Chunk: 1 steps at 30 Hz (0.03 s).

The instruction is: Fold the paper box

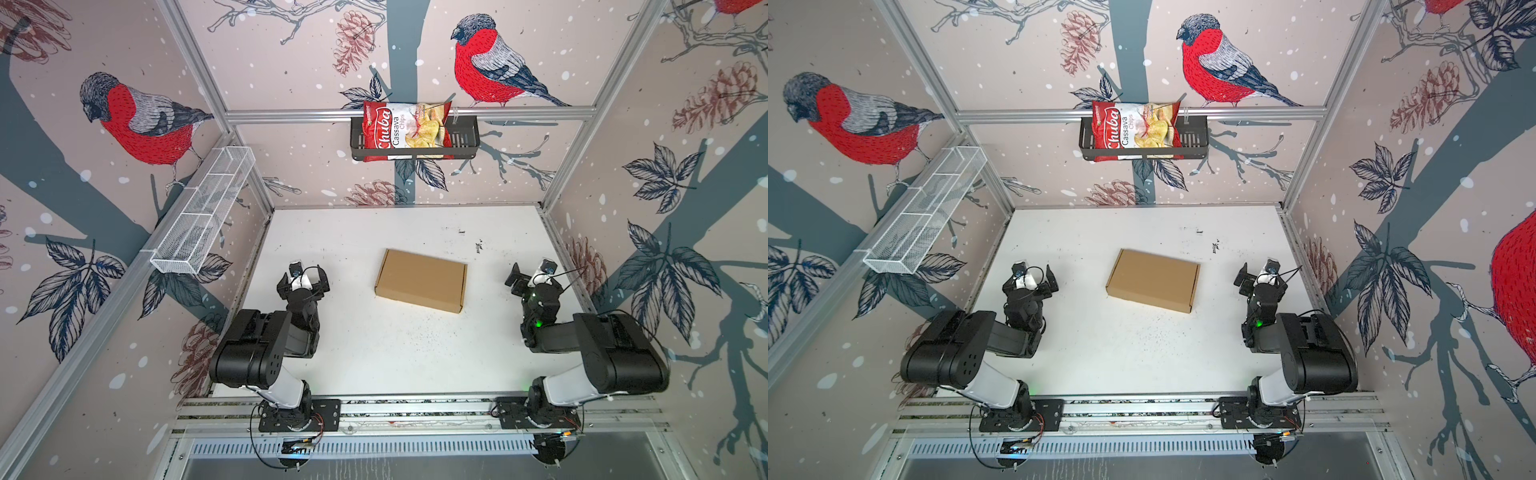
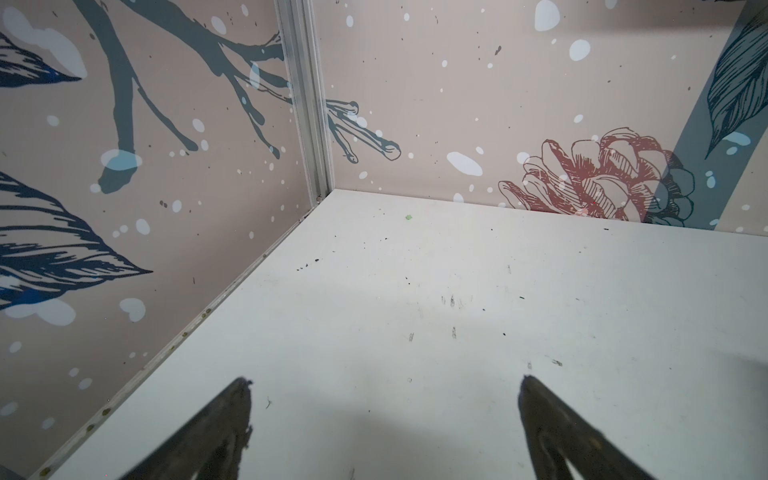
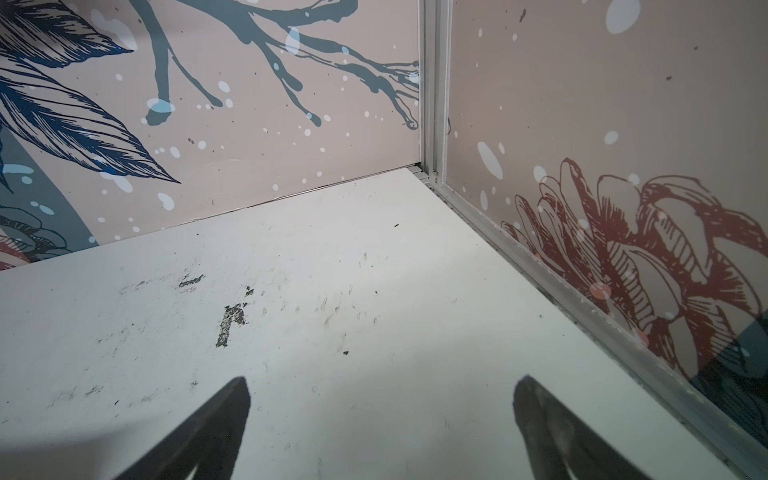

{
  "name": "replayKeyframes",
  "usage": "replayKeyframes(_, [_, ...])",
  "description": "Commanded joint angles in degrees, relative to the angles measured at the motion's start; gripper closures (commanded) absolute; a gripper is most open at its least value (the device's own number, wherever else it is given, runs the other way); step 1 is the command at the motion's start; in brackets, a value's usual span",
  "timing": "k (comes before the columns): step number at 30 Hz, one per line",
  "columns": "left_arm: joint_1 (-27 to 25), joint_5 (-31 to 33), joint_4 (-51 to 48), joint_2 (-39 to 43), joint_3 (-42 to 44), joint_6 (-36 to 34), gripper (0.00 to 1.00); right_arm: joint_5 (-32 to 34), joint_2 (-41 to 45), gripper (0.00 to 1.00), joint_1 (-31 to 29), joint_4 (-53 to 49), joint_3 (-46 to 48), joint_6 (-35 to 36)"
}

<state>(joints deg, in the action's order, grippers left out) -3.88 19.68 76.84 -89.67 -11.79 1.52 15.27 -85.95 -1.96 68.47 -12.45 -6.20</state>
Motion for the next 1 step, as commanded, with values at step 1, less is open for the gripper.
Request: replayKeyframes(1, [0.3,-0.2,1.2,0.0,-0.1,0.1,0.01,0.8,0.1,0.0,-0.1,1.4,-0.3,0.0])
